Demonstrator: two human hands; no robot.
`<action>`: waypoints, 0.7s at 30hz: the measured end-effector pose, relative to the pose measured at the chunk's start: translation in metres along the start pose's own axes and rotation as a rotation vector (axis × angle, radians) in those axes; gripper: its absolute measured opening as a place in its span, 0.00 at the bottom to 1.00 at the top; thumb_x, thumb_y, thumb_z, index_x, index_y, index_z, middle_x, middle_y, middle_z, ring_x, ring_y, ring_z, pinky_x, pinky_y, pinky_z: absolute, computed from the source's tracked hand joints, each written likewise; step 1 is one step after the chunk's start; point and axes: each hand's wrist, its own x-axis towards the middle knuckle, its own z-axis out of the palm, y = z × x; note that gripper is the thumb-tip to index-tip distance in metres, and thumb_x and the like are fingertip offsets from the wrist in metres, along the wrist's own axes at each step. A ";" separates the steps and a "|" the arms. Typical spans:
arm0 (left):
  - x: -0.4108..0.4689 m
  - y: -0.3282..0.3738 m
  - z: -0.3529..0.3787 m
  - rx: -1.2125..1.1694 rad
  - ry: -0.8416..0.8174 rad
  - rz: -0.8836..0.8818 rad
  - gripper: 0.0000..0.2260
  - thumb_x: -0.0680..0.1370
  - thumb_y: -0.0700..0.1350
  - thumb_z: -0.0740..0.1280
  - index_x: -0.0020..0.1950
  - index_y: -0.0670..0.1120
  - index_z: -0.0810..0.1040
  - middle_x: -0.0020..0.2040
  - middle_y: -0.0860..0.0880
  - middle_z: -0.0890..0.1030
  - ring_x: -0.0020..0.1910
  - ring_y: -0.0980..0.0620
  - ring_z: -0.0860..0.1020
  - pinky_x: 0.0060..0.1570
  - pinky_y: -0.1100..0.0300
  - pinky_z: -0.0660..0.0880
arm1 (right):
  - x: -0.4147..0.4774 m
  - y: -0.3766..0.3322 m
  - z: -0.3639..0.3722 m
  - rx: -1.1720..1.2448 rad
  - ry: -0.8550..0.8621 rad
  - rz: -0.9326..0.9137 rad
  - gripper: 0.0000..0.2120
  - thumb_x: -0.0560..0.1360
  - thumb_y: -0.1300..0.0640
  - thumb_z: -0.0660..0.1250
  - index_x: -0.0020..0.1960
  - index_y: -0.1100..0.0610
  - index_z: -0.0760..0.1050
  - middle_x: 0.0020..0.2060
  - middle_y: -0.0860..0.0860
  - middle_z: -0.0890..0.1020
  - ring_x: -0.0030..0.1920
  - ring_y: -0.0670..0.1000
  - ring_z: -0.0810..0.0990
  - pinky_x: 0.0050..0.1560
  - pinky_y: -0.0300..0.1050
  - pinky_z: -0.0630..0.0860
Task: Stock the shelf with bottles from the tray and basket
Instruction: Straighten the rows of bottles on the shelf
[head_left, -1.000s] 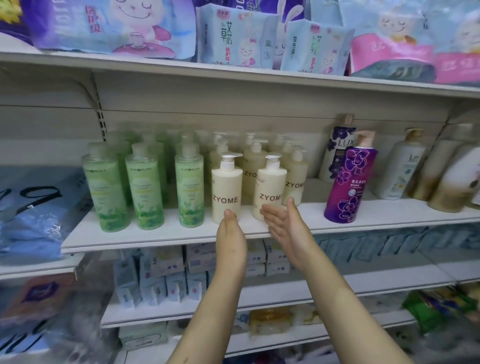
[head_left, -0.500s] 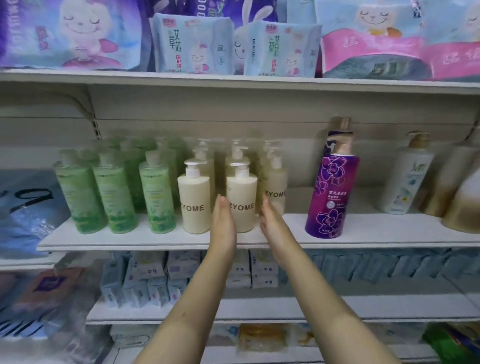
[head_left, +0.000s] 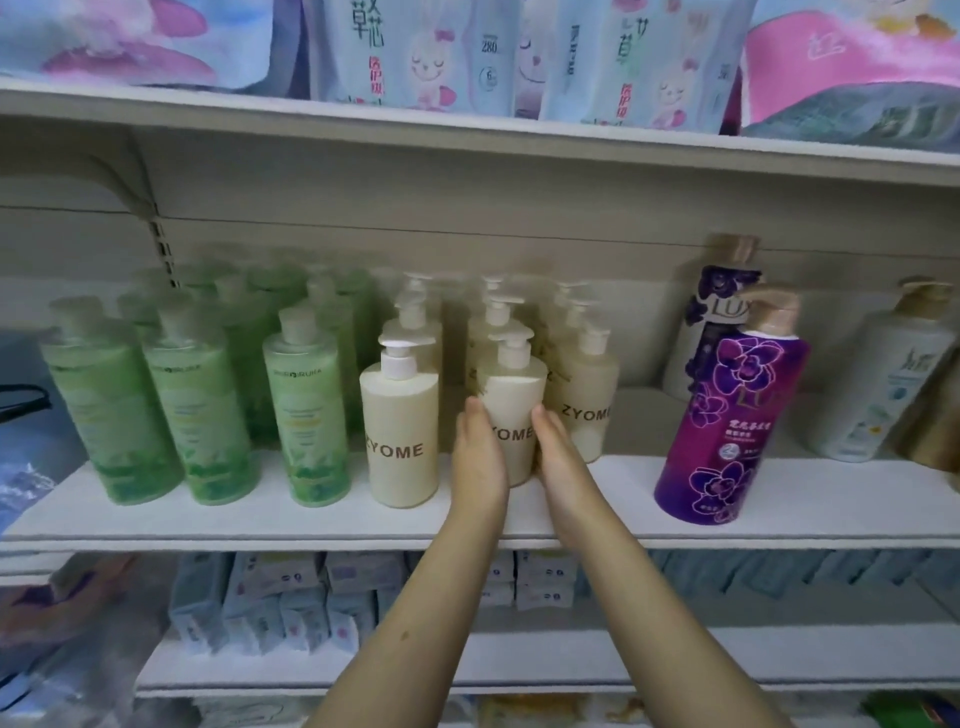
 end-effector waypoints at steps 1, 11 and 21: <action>0.001 -0.001 0.000 0.007 0.012 0.015 0.24 0.81 0.61 0.51 0.65 0.48 0.74 0.59 0.46 0.80 0.58 0.49 0.78 0.63 0.48 0.73 | 0.001 0.002 0.000 0.005 0.012 -0.009 0.09 0.83 0.48 0.53 0.57 0.44 0.72 0.55 0.42 0.79 0.54 0.37 0.78 0.53 0.36 0.73; -0.010 -0.008 -0.008 0.089 0.061 0.191 0.15 0.84 0.52 0.53 0.49 0.47 0.76 0.45 0.47 0.81 0.46 0.51 0.79 0.48 0.56 0.76 | -0.004 0.009 -0.009 0.136 0.016 -0.067 0.10 0.82 0.55 0.57 0.60 0.51 0.74 0.57 0.49 0.82 0.58 0.46 0.80 0.52 0.40 0.77; -0.016 -0.005 -0.005 0.070 0.117 0.222 0.15 0.84 0.50 0.52 0.45 0.46 0.74 0.40 0.48 0.79 0.39 0.57 0.77 0.39 0.64 0.72 | -0.005 0.007 -0.009 0.123 -0.013 -0.031 0.12 0.82 0.55 0.58 0.64 0.55 0.69 0.57 0.50 0.80 0.59 0.48 0.79 0.56 0.43 0.75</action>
